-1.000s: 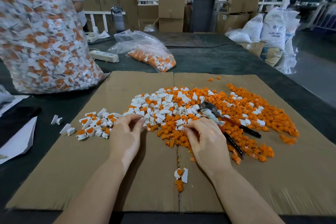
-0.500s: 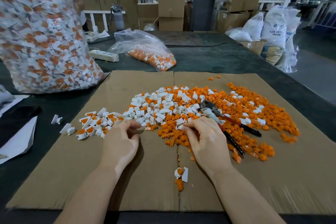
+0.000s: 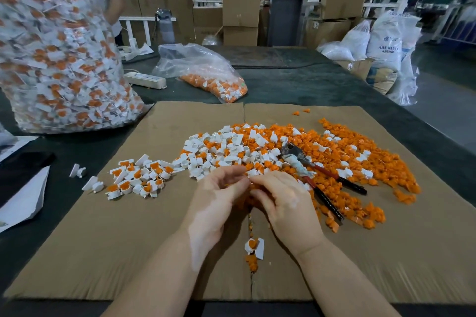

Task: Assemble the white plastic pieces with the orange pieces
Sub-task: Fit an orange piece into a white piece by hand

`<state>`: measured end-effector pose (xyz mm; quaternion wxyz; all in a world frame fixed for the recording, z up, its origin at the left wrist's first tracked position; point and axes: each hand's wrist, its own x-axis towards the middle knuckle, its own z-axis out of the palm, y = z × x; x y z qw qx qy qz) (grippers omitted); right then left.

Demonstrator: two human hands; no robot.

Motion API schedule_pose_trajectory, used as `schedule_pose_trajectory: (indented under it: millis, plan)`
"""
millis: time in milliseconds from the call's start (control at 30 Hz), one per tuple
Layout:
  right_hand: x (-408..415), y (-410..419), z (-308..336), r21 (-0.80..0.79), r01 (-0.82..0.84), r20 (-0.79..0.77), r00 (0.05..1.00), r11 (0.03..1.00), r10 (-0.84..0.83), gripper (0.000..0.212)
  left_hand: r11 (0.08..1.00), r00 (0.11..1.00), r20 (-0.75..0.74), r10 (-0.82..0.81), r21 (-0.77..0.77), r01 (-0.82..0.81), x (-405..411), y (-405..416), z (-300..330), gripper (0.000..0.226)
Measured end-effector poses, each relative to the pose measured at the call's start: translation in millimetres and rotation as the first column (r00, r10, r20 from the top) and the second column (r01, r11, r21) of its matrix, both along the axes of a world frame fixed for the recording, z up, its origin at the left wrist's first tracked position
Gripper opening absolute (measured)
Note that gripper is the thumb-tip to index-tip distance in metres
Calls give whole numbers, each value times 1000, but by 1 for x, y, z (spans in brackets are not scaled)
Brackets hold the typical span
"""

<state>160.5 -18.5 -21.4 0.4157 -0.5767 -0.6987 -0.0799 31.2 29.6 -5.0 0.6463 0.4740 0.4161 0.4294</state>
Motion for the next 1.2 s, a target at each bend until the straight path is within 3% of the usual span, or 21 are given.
schedule_pose_trajectory:
  millis: [67,167,267,400,567,733,900,1000,1200]
  plan:
    - [0,1,-1,18,49,-16,999,999,-49,15,981,974,-193,120,172,-87,-6,6,-2,15]
    - [0,4,-2,37,82,-48,996,996,-80,15,872,787,-463,407,453,-185,-22,24,-3,20]
    - [1,6,-3,30,93,-51,995,995,-91,17,849,623,-626,469,515,-121,-33,39,-8,38]
    - [1,6,-2,34,97,-55,994,995,-95,22,833,534,-698,477,553,-20,-37,45,-16,33]
    - [1,4,-1,8,105,-116,988,994,-104,23,820,571,-652,500,567,-70,-37,42,-14,30]
    - [2,3,-1,1,94,-175,980,996,-92,20,823,755,-481,446,552,-134,-25,28,-6,29]
    - [3,1,0,24,126,-158,980,992,-121,16,861,889,-378,258,508,-34,-1,12,-4,24]
    - [4,2,-1,22,106,-170,980,994,-101,19,888,922,-342,180,460,-3,7,6,-10,23]
    - [5,2,0,11,95,-251,964,995,-89,22,894,946,-271,176,445,-39,7,6,-16,15]
